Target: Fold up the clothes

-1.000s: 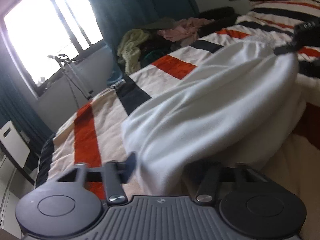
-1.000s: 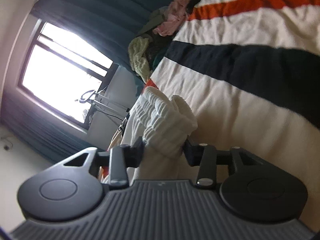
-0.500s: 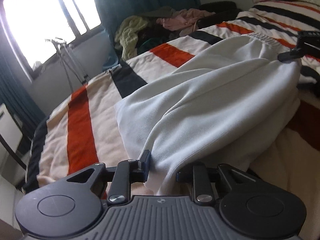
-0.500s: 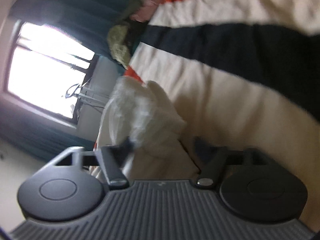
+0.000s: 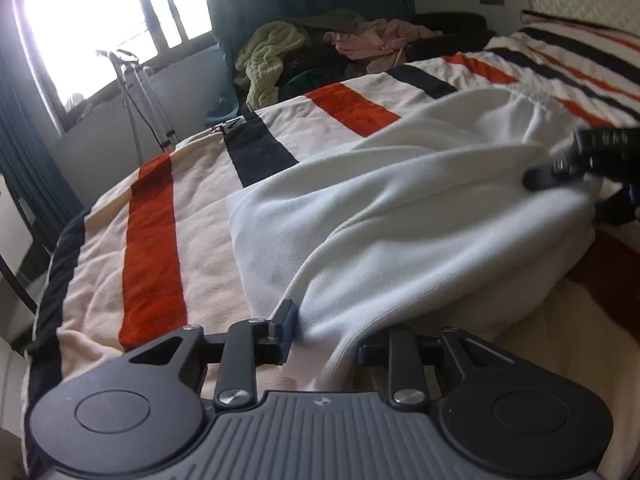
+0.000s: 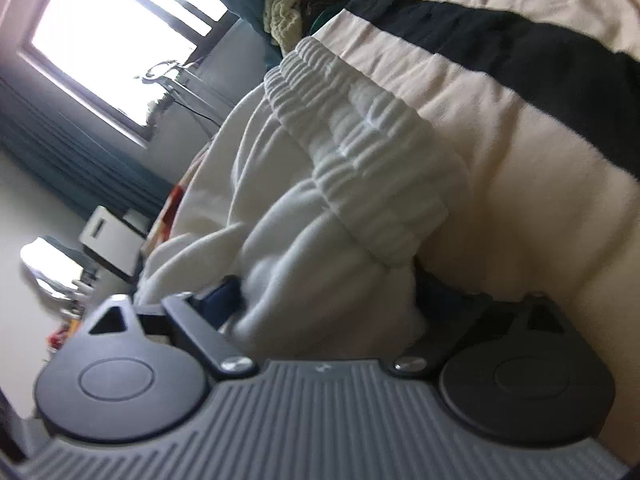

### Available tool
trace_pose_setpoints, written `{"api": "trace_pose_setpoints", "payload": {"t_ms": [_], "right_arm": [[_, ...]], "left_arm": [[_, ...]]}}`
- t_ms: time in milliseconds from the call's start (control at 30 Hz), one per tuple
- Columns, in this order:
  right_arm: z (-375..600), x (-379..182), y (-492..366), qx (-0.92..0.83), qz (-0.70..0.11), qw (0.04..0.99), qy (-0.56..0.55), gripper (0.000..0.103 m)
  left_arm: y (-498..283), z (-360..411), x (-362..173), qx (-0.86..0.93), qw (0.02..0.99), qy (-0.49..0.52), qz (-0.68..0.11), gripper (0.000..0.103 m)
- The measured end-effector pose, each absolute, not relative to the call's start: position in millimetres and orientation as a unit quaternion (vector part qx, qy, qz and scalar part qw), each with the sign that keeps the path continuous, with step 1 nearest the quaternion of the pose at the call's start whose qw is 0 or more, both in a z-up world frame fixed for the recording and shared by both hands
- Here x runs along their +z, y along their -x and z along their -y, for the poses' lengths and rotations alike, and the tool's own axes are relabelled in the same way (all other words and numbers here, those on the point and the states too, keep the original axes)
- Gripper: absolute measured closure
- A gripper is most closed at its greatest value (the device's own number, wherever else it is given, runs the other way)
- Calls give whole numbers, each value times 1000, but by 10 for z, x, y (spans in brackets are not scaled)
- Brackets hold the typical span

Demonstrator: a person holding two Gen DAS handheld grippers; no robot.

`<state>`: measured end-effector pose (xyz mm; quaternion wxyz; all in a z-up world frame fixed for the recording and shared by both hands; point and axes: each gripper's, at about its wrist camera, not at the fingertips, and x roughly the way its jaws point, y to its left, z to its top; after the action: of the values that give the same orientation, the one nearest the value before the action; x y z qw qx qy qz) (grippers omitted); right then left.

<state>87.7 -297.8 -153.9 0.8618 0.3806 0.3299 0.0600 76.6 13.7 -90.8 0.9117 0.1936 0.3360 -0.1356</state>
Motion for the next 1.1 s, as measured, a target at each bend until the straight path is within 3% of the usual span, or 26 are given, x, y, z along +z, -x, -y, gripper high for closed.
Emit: {"api": "trace_pose_setpoints", "payload": {"t_ms": [67,133,200,500,800,1033,1100], "right_arm": [[3029,-1508,-829,51,-326,858,-394,34],[3077,-1476,-769,49,-318,855,-405,52],[3097,-1423,-702,47,-307,858,-409,58],[3186,-1369,-667,43,-288,855,-430,62],[3207,-1452,-717,38,-299,842,-448,62],[3192,-1444,-700,38,-298,841,-449,62],[3185,-1427,-701,40,-299,844,-445,62]], "left_arm": [[-788,-169,-875,-137,913,-174,-343,65],[-810,-219,-841,-138,912,-146,-357,46],[-845,-333,-792,-134,910,-94,-382,35],[-999,-1064,-662,-225,863,219,-397,9],[-1400,-1307,-1127,-149,813,356,-436,10],[-1416,-1219,-1153,-140,823,345,-429,7],[-1438,-1206,-1201,-131,819,339,-443,11]]}}
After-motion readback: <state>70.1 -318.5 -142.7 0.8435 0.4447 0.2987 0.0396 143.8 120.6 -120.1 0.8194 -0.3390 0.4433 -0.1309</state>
